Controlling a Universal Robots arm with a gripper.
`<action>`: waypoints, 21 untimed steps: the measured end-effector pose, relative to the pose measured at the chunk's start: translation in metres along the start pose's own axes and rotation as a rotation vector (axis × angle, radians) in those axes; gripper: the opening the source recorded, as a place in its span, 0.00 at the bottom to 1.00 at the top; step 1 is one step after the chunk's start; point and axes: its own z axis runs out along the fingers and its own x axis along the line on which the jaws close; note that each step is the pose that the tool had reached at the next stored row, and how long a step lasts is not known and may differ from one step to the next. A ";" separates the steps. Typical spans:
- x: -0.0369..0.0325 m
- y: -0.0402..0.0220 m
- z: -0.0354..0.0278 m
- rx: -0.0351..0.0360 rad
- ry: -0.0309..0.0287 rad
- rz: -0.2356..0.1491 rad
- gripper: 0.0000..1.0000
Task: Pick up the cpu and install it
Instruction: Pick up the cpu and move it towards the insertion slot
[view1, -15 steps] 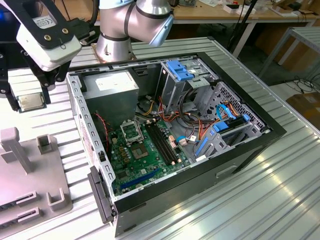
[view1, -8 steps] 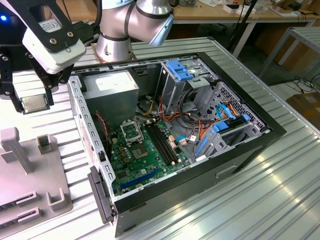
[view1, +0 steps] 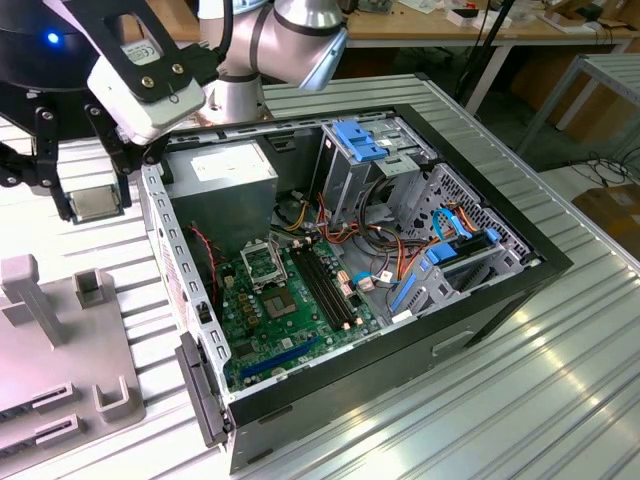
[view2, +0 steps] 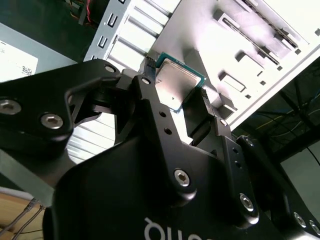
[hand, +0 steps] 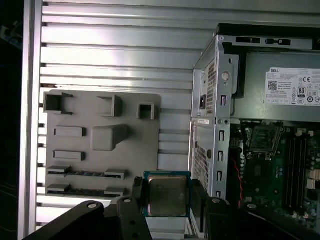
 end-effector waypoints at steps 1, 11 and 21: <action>-0.0012 -0.0001 0.0000 0.0001 0.0001 0.000 0.47; -0.0136 -0.0007 0.0008 0.0000 -0.0001 0.000 0.47; -0.0285 -0.0013 0.0014 0.0000 -0.0001 0.000 0.47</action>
